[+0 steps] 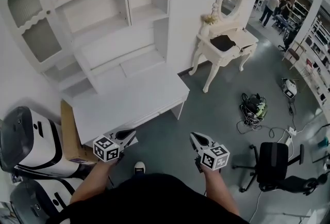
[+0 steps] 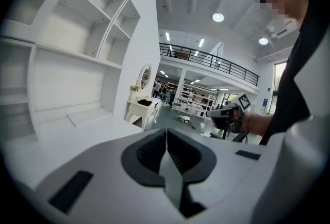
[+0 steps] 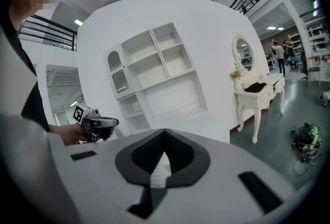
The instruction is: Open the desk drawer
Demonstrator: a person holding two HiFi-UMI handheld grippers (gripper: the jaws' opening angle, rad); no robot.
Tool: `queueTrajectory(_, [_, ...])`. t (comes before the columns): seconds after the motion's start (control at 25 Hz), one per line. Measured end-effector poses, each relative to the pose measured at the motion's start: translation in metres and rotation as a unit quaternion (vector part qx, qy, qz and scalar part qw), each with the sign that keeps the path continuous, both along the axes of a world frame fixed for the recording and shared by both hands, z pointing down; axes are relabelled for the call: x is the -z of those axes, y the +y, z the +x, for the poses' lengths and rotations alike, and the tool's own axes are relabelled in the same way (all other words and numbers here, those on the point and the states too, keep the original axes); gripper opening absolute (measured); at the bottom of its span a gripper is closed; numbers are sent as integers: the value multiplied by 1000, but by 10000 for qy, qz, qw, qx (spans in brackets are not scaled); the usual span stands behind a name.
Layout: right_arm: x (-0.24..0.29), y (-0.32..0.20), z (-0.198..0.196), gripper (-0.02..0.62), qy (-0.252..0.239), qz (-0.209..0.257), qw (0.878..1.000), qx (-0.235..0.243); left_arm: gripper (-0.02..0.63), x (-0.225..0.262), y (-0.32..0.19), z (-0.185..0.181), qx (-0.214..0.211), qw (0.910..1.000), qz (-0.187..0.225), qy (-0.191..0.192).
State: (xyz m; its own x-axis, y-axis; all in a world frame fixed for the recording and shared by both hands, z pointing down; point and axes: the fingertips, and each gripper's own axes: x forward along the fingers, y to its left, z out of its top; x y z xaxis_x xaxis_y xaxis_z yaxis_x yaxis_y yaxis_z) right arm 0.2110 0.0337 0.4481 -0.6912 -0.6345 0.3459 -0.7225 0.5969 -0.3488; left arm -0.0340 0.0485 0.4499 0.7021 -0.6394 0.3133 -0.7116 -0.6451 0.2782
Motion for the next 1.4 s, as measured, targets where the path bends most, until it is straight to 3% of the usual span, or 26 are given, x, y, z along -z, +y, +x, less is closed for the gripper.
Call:
queueTrajectory(0.2, [10, -24, -31, 2, -24, 55, 9999, -102, 17, 18, -32, -18, -324, 9992, 250, 3])
queueTrajectory(0.52, [18, -53, -92, 2, 11, 124, 9998, -174, 17, 13, -75, -81, -406, 9989, 205, 116])
queueTrajectory(0.92, [16, -64, -132, 2, 180, 37, 9983, -546, 17, 6, -109, -122, -829, 9959, 196, 307])
queueTrajectory(1.4, [2, -83, -163, 2, 279, -154, 9981, -523, 17, -29, -117, -170, -691, 9966, -149, 423])
